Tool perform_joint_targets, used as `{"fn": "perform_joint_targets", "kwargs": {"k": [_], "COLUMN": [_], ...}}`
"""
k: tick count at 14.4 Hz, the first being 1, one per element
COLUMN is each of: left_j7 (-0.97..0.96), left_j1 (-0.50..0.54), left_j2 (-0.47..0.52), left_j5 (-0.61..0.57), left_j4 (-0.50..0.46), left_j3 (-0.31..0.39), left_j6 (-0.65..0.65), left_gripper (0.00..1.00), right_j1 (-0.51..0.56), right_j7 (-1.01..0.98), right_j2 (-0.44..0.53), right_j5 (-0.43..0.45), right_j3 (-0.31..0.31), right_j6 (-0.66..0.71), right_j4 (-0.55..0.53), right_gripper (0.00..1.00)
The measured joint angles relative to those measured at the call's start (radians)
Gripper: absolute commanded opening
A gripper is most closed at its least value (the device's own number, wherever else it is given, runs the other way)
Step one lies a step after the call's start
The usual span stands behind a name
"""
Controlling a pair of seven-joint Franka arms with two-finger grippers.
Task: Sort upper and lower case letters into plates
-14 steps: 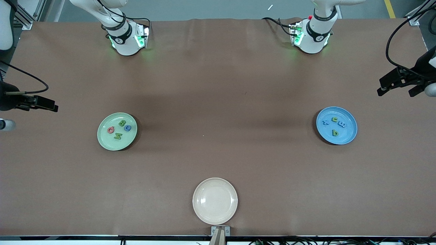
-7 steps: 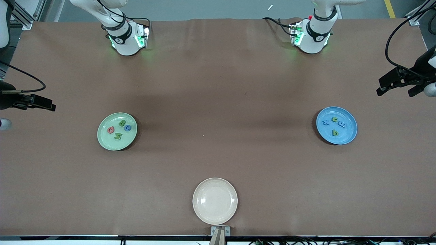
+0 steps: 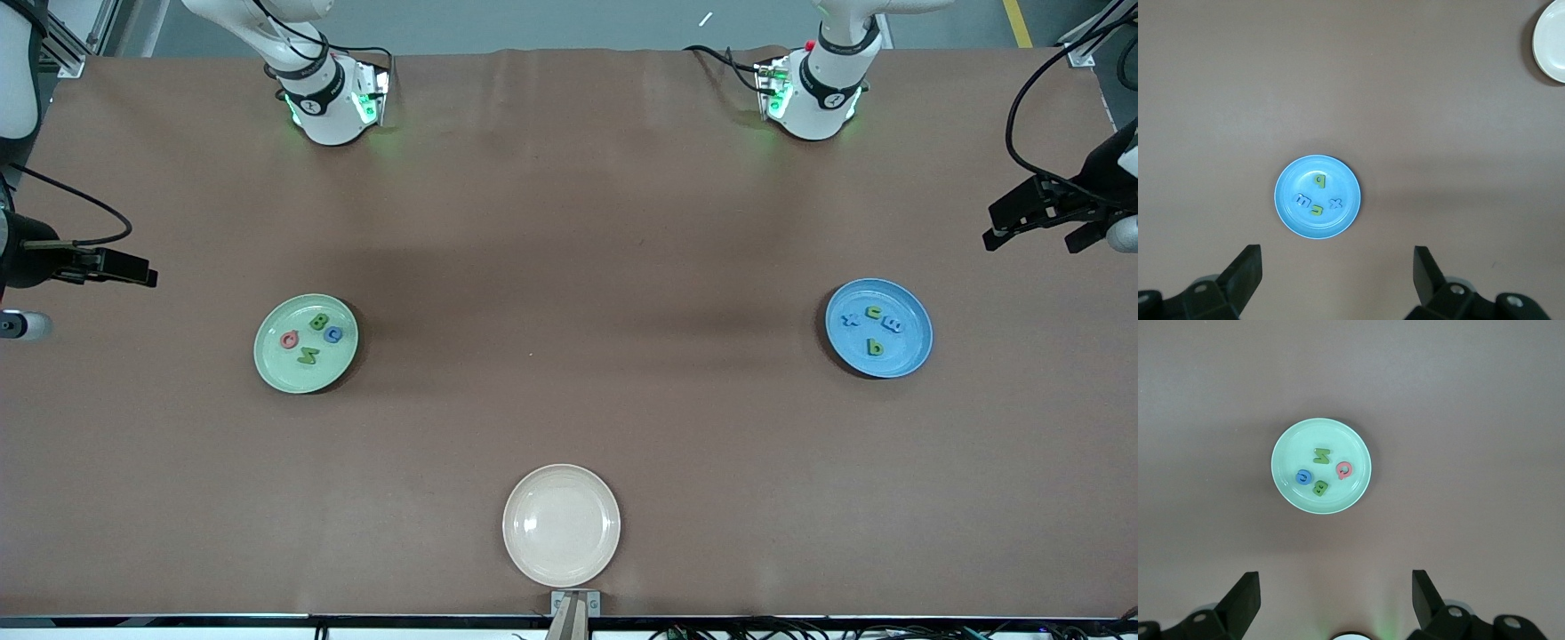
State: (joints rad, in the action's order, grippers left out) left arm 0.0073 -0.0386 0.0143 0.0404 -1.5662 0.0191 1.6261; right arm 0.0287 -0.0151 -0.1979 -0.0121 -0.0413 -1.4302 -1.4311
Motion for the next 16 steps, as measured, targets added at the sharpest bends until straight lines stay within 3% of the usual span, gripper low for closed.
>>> {"fn": "perform_joint_targets", "kwargs": {"k": [16], "left_j7": [0.0], "left_j1": [0.0], "left_j2": [0.0], "left_j5": [-0.004], "left_j4": [0.001], "left_j3": [0.0], "left_j6": [0.0], "left_gripper": [1.0], "right_j1": [-0.015], "right_j7": [0.0], "right_j2": [0.207], "right_j5": [-0.001], "right_j3": [0.01], "right_j6": [-0.008], "right_j4": [-0.144], "right_gripper": [1.0]}}
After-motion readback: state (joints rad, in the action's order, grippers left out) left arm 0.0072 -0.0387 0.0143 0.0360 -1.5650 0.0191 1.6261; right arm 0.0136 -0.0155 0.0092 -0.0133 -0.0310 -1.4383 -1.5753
